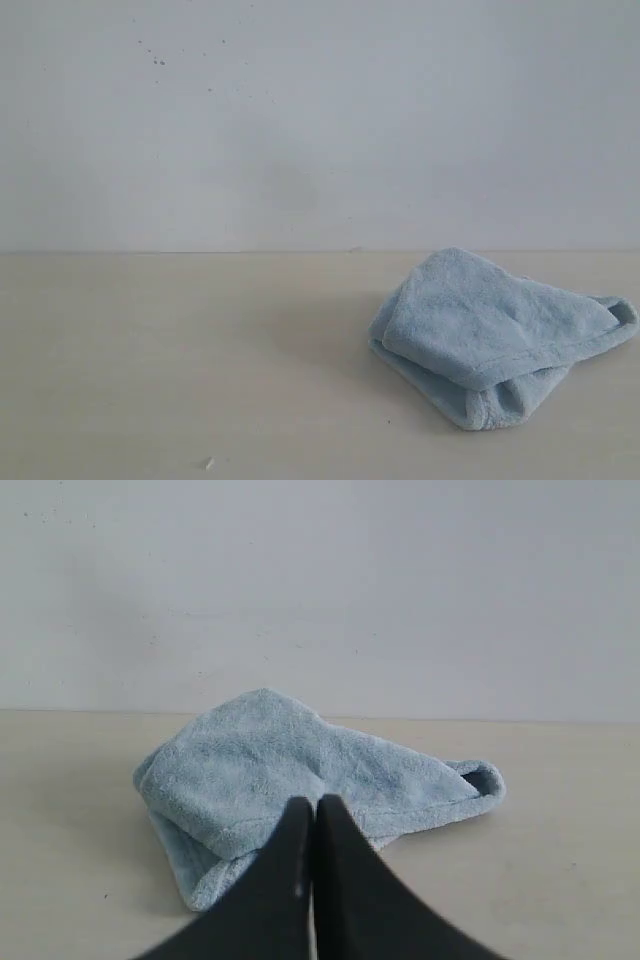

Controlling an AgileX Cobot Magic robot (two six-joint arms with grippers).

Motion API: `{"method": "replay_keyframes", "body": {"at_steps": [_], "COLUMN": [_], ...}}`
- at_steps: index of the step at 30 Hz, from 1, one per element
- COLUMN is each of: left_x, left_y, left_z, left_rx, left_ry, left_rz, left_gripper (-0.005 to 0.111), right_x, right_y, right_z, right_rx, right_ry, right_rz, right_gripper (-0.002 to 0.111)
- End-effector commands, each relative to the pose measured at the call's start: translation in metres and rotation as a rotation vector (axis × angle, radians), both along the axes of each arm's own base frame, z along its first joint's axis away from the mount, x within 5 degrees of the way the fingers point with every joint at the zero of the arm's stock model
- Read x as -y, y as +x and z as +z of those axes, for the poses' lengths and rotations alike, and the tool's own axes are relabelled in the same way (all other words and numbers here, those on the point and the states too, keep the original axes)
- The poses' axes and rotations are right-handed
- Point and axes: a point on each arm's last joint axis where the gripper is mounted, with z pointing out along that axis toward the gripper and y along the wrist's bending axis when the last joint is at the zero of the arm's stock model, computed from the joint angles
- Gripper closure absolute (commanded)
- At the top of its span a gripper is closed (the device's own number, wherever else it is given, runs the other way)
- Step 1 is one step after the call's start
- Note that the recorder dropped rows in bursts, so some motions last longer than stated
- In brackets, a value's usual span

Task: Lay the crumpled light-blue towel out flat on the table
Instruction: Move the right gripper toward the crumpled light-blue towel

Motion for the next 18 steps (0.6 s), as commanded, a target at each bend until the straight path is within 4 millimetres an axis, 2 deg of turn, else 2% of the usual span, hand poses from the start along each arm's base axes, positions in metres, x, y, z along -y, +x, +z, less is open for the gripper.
{"method": "replay_keyframes", "body": {"at_steps": [1, 3, 5, 8, 12, 17, 18], "left_x": [0.0, 0.0, 0.0, 0.0, 0.0, 0.0, 0.0], "left_y": [0.0, 0.0, 0.0, 0.0, 0.0, 0.0, 0.0], "left_z": [-0.001, -0.001, -0.001, -0.001, -0.001, -0.001, -0.001], "left_rx": [-0.001, -0.001, -0.001, -0.001, -0.001, -0.001, -0.001], "left_ry": [-0.005, -0.005, -0.005, -0.005, -0.005, -0.005, -0.005], "left_rz": [0.002, 0.002, 0.002, 0.002, 0.002, 0.002, 0.002], "left_gripper": [0.103, 0.103, 0.103, 0.103, 0.103, 0.103, 0.103], "right_x": [0.0, 0.0, 0.0, 0.003, 0.008, 0.01, 0.01], "right_y": [0.0, 0.0, 0.0, -0.001, -0.004, -0.006, -0.008], "right_z": [0.001, 0.002, 0.005, 0.018, 0.031, 0.038, 0.047], "right_rx": [0.009, 0.02, 0.032, 0.134, 0.284, 0.349, 0.359], "right_ry": [-0.005, 0.007, 0.14, 0.497, 0.548, 0.68, 0.672], "right_rz": [-0.002, -0.002, 0.0, 0.0, -0.007, 0.013, 0.023], "right_gripper": [0.108, 0.108, 0.108, 0.108, 0.108, 0.108, 0.108]}}
